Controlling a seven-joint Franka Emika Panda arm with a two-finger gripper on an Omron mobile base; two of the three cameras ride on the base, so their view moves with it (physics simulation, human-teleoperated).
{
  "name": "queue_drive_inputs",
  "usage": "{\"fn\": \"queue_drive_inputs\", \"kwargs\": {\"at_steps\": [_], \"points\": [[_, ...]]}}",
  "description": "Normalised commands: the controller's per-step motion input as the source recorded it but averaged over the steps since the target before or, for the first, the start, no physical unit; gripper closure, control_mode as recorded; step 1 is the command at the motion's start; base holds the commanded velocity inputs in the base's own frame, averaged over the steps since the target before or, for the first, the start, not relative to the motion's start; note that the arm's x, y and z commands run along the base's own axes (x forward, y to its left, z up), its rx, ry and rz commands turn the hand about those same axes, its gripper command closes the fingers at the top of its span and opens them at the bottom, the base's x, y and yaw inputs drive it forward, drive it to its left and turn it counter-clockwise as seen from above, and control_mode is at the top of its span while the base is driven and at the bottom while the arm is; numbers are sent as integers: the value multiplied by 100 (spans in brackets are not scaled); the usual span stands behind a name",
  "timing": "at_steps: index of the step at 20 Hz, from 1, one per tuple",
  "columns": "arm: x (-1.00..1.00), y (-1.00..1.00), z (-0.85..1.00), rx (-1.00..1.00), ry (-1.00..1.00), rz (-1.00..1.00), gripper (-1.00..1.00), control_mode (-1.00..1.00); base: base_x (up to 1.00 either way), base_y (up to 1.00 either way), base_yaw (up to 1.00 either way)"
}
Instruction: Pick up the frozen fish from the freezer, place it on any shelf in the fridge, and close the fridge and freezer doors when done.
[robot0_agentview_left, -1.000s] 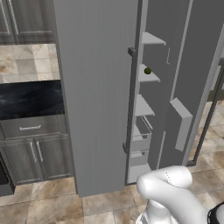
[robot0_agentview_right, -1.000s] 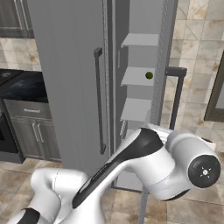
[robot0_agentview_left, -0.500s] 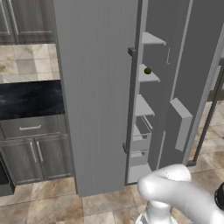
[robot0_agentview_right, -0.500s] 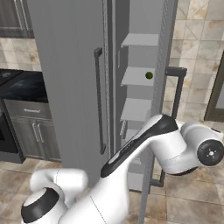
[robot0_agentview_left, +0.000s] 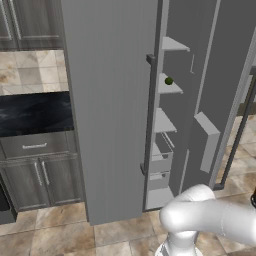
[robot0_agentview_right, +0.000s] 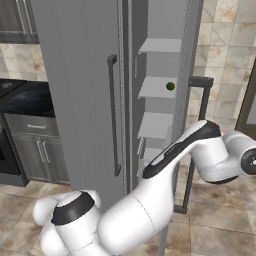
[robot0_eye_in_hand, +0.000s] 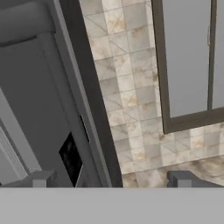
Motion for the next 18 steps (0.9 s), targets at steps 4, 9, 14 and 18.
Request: {"fn": "queue_drive_inputs", "kwargs": {"at_steps": [4, 9, 14, 18], "points": [[59, -21, -20, 0, 0, 3, -100, -100, 0, 0, 0], [64, -17, -17, 0, 0, 3, -100, -100, 0, 0, 0], [56, -1, -17, 0, 0, 5, -100, -100, 0, 0, 0], [64, 3, -20, 0, 0, 4, -100, -100, 0, 0, 0]]}}
